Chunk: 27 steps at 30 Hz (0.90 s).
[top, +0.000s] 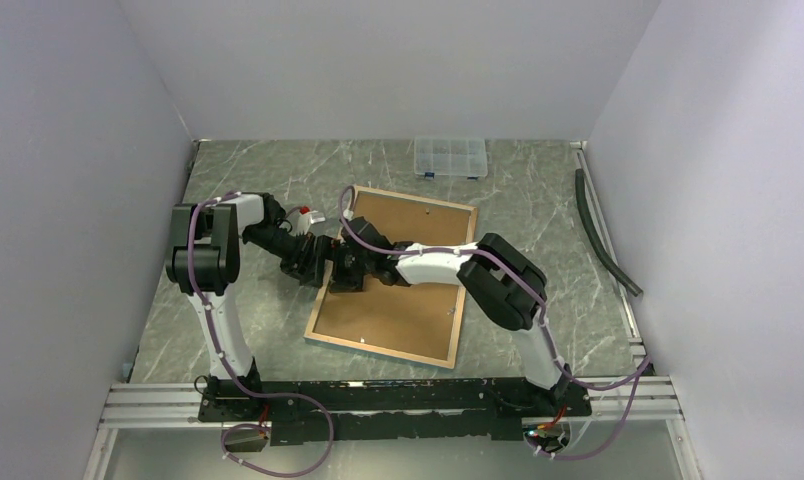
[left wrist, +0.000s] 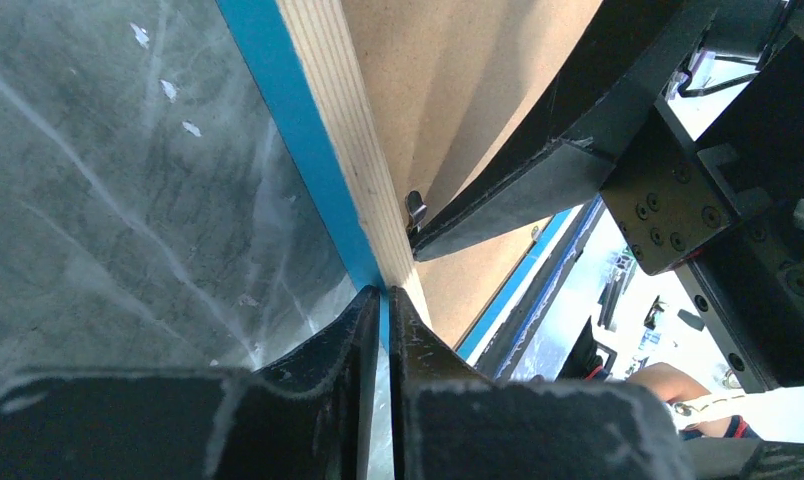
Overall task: Put the photo into the frame
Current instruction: Install the photo frame at the center of the board.
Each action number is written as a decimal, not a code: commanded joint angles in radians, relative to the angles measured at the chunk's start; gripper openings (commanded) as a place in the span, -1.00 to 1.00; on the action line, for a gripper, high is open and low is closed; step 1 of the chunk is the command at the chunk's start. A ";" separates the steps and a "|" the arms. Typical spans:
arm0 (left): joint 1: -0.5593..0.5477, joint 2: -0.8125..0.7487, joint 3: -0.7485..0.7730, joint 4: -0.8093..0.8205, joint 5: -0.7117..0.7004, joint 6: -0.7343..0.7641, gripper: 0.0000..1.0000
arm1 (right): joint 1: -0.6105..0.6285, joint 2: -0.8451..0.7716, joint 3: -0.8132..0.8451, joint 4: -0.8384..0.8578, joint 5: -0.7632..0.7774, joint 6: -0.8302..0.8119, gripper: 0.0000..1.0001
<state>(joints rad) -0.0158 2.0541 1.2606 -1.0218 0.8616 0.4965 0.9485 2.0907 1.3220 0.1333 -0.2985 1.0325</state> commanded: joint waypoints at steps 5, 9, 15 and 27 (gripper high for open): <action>-0.023 -0.029 -0.027 0.011 -0.016 0.046 -0.74 | -0.002 -0.020 0.013 -0.020 -0.013 -0.071 0.84; -0.021 -0.034 -0.024 0.007 -0.019 0.047 -0.76 | -0.027 -0.110 -0.054 -0.019 -0.006 -0.091 0.87; -0.021 -0.031 -0.022 0.014 -0.018 0.037 -0.77 | -0.060 -0.109 -0.083 -0.026 -0.005 -0.103 0.87; -0.022 -0.040 -0.032 0.025 -0.014 0.026 -0.78 | -0.044 0.003 -0.026 0.021 -0.073 -0.058 0.85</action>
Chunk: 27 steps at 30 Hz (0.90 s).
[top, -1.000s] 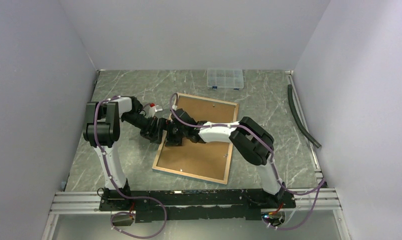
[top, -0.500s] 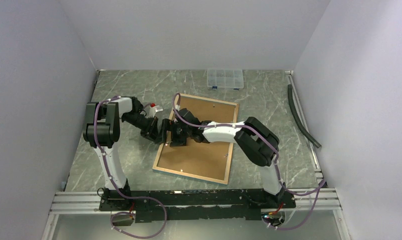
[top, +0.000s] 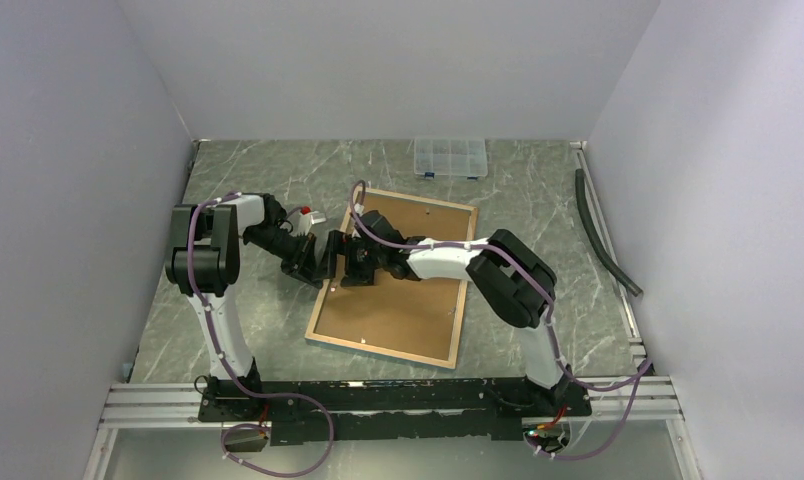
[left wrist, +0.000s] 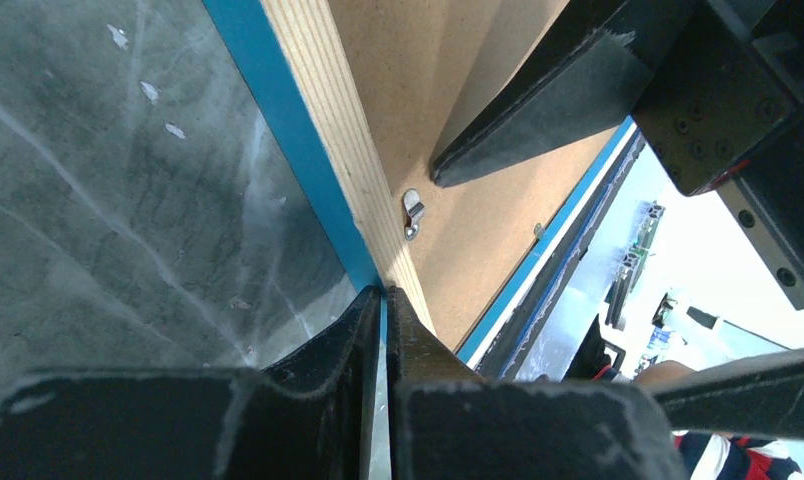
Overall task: Put the photo into the frame
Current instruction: Install the photo frame at the center of the board.
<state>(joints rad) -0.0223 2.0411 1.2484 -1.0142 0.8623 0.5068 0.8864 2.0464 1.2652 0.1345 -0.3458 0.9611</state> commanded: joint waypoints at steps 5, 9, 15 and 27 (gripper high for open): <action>-0.015 -0.028 -0.022 0.022 -0.014 0.013 -0.78 | 0.024 0.066 0.037 0.025 -0.040 0.027 0.84; -0.016 -0.031 -0.021 0.022 -0.015 0.015 -0.78 | 0.026 0.065 0.034 0.027 -0.042 0.033 0.84; -0.015 -0.034 -0.025 0.026 -0.014 0.014 -0.78 | 0.027 0.080 0.049 0.027 -0.049 0.039 0.84; -0.015 -0.036 -0.023 0.022 -0.014 0.020 -0.79 | 0.028 0.103 0.072 0.024 -0.059 0.038 0.83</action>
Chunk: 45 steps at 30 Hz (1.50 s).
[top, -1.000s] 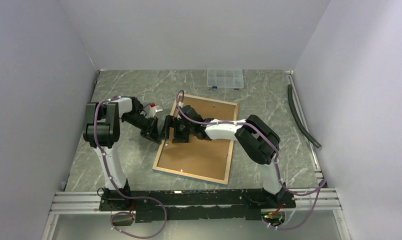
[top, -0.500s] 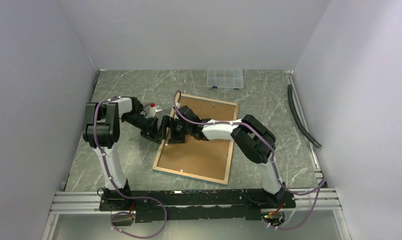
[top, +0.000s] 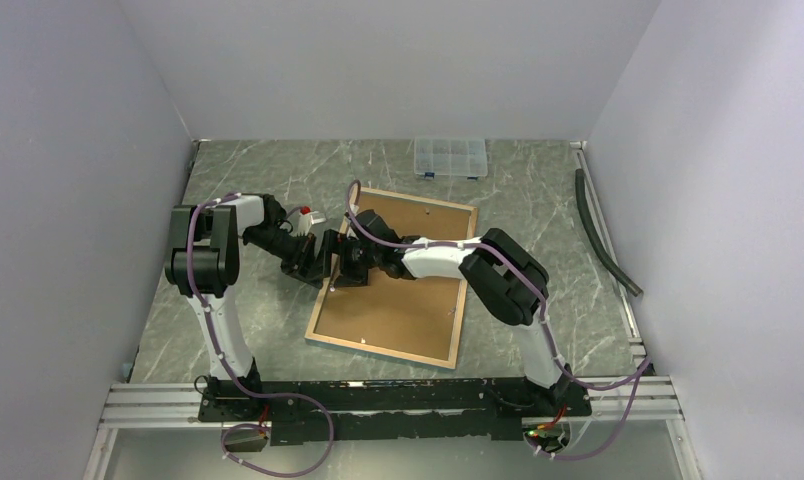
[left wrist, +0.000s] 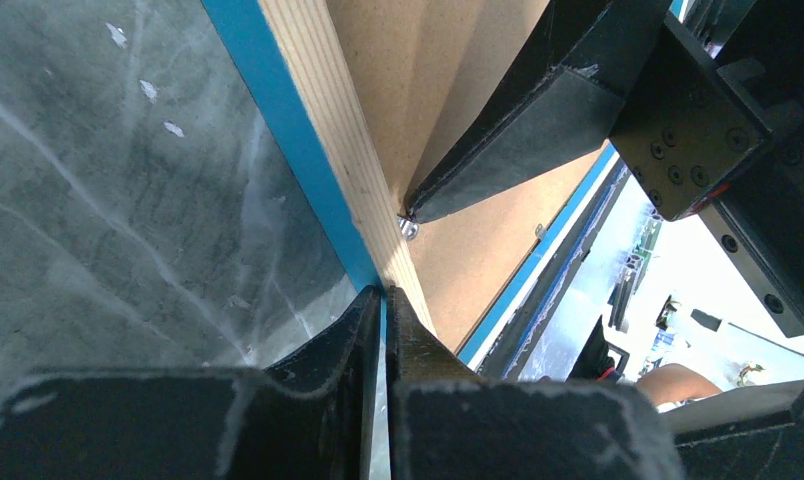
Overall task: Put the photo into the frame
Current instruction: Install the photo frame at the center of the board.
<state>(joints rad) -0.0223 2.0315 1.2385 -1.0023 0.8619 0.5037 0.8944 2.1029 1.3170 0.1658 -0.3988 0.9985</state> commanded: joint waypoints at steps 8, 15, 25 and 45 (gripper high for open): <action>-0.015 -0.027 -0.019 0.013 -0.008 0.024 -0.80 | 0.022 0.083 0.052 -0.014 -0.038 -0.022 0.83; -0.015 -0.020 -0.017 0.011 -0.009 0.027 -0.81 | 0.023 0.102 0.066 -0.003 -0.094 -0.030 0.80; -0.021 -0.002 -0.016 0.035 -0.001 0.019 -0.86 | 0.031 0.144 0.102 0.009 -0.206 -0.048 0.76; 0.059 0.032 0.302 -0.066 0.020 -0.085 -0.38 | -0.214 -0.077 0.131 -0.161 -0.151 -0.265 0.85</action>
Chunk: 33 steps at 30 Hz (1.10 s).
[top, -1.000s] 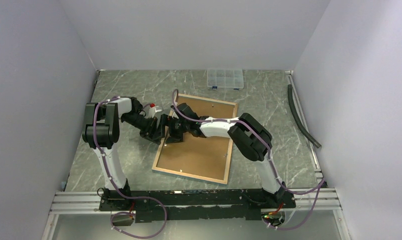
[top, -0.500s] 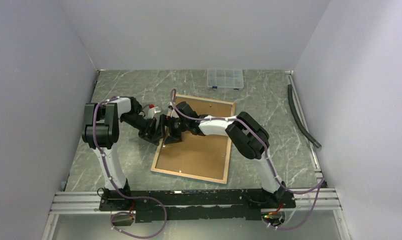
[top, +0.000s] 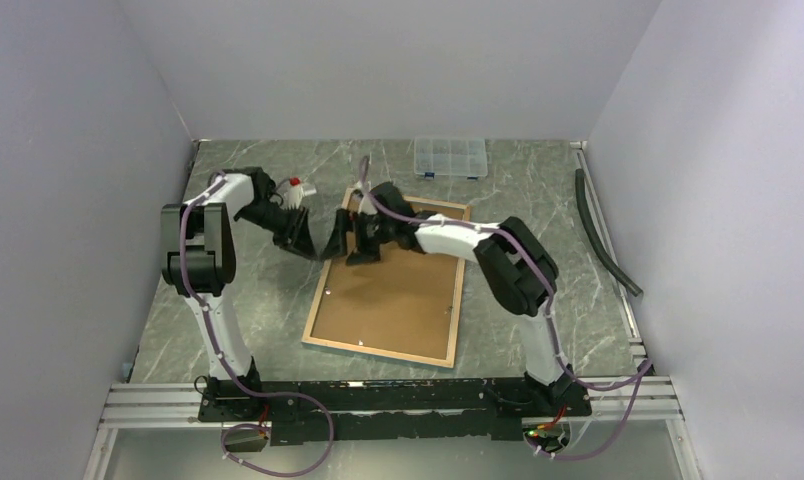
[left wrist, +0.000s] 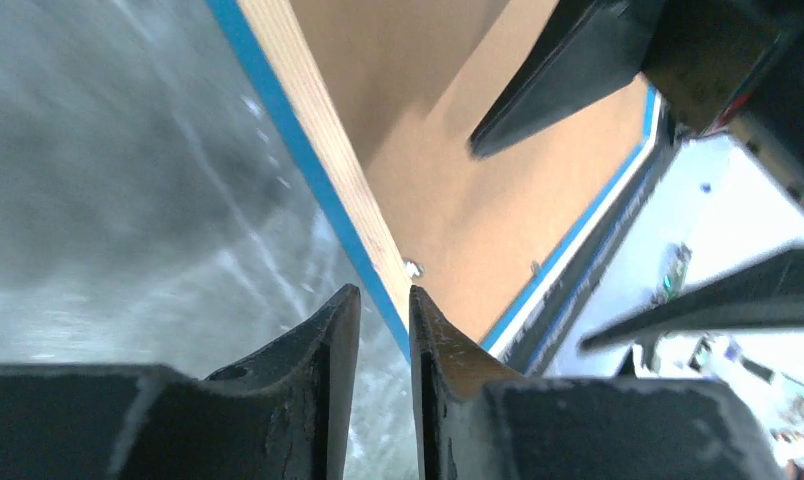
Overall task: Put the photo into the frame
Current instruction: Install the photo frame at the center of the board.
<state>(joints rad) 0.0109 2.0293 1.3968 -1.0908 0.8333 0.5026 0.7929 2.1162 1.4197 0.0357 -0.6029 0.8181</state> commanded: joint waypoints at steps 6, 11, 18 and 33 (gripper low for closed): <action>0.004 0.224 0.393 0.080 0.063 -0.229 -0.26 | -0.188 -0.043 0.097 -0.077 0.104 -0.128 0.85; -0.046 0.313 0.496 0.104 0.068 -0.273 -0.25 | -0.219 0.006 0.143 -0.067 0.117 -0.124 0.84; -0.072 0.378 0.539 0.124 0.055 -0.293 -0.21 | -0.232 0.071 0.172 -0.043 0.108 -0.109 0.82; -0.211 0.323 0.314 0.124 0.096 -0.192 -0.68 | -0.254 -0.037 -0.075 0.083 0.099 -0.058 0.78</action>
<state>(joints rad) -0.0883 2.3836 1.8343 -0.9459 0.9386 0.2546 0.5434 2.1498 1.4220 0.0708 -0.5121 0.7509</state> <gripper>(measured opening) 0.178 0.891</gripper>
